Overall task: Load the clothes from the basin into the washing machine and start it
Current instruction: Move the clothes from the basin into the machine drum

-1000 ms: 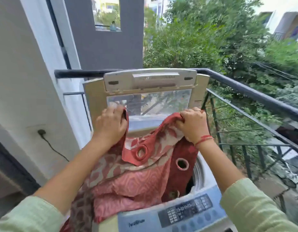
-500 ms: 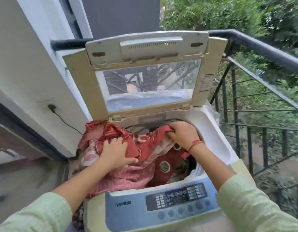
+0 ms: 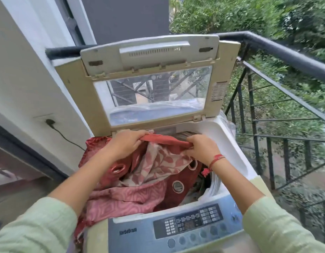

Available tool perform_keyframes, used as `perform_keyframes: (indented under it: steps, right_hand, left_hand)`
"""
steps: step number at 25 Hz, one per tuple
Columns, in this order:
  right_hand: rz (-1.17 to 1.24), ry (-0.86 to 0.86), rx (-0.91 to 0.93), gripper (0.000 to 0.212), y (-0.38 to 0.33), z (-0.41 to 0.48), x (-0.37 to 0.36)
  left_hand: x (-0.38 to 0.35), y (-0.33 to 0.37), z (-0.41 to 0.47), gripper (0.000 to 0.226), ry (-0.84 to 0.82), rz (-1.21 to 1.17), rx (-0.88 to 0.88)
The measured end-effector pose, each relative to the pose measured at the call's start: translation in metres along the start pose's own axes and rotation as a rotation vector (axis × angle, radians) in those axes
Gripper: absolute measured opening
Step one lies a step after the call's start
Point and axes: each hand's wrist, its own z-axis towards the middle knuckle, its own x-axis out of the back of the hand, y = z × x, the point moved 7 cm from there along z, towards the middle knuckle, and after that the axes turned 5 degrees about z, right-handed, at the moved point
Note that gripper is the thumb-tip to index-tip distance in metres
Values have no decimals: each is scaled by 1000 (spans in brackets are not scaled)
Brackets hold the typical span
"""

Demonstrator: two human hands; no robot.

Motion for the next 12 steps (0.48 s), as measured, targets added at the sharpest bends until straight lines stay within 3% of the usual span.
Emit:
perform_keyframes:
  steps: [2, 4, 6, 10, 12]
  right_hand:
    - [6, 192, 21, 4, -2, 1, -17]
    - [43, 356, -1, 16, 1, 0, -35]
    - [182, 380, -127, 34, 18, 1, -57]
    - [863, 82, -437, 21, 14, 9, -120]
    - [1355, 143, -630, 12, 1, 22, -117]
  left_hand:
    - [21, -4, -5, 40, 58, 76, -11]
    - [39, -6, -16, 36, 153, 80, 21]
    - [69, -14, -30, 39, 308, 36, 76]
    - [121, -38, -57, 37, 453, 125, 155]
    - [117, -44, -61, 39, 430, 168, 179]
